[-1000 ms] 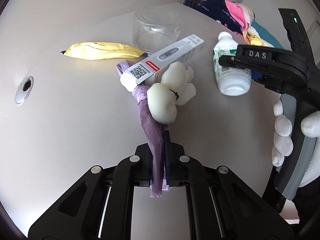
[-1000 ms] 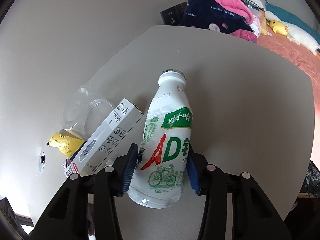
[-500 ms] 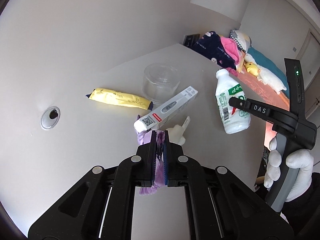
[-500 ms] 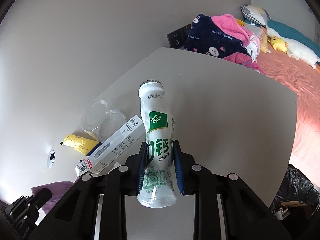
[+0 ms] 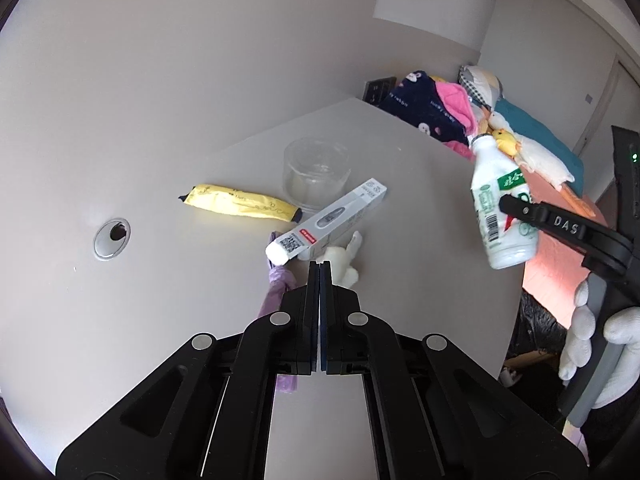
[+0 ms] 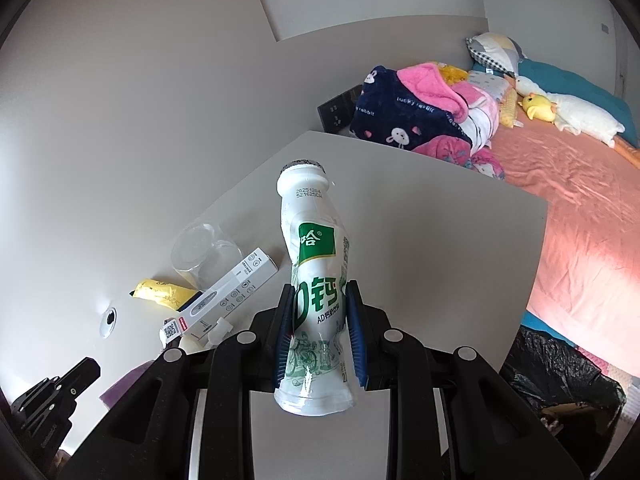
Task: Collect trash
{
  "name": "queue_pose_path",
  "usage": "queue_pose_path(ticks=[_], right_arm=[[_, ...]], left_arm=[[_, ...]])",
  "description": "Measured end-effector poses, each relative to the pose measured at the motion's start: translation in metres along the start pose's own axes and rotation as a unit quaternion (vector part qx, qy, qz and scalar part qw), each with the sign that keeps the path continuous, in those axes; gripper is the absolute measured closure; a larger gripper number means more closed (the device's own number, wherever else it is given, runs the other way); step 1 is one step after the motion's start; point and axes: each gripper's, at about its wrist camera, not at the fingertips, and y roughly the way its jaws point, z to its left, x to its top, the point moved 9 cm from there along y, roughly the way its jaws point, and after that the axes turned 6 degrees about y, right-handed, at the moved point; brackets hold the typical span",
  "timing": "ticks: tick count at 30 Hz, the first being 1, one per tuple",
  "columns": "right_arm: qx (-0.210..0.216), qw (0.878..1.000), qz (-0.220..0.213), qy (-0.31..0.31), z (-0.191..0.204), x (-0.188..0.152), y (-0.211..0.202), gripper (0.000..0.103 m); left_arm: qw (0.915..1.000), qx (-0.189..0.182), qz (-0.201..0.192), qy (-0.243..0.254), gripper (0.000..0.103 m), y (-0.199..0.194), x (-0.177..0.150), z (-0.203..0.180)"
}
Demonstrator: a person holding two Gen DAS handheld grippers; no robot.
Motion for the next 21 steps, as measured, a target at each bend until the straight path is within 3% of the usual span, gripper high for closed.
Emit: queue_pose_path(ticks=[8, 9, 10, 11, 12, 14, 21], right_arm=[[-0.001, 1.000, 0.008, 0.004, -0.005, -0.009, -0.001, 0.076], [-0.001, 1.000, 0.008, 0.004, -0.005, -0.010, -0.002, 0.076], [-0.002, 1.000, 0.008, 0.004, -0.005, -0.010, -0.002, 0.076], [-0.002, 1.000, 0.008, 0.004, -0.004, -0.011, -0.002, 0.076], [-0.003, 1.000, 0.008, 0.003, -0.004, -0.011, -0.002, 0.076], [-0.005, 1.000, 0.007, 0.004, -0.005, -0.011, -0.002, 0.076], [-0.011, 1.000, 0.011, 0.006, -0.005, -0.012, 0.001, 0.076]], left_arm=[[0.9974, 0.020, 0.063, -0.029, 0.103, 0.030, -0.033, 0.021], [0.9970, 0.022, 0.067, -0.032, 0.096, 0.032, -0.036, 0.024], [0.9967, 0.019, 0.070, -0.036, 0.048, 0.033, -0.038, 0.026], [0.9964, 0.023, 0.069, -0.044, 0.016, 0.032, -0.038, 0.029], [0.9974, 0.025, 0.045, -0.050, 0.007, 0.026, -0.035, 0.030], [0.9983, 0.025, 0.030, -0.044, 0.007, 0.021, -0.030, 0.031], [0.9967, 0.035, 0.063, -0.038, 0.007, 0.044, -0.040, 0.043]])
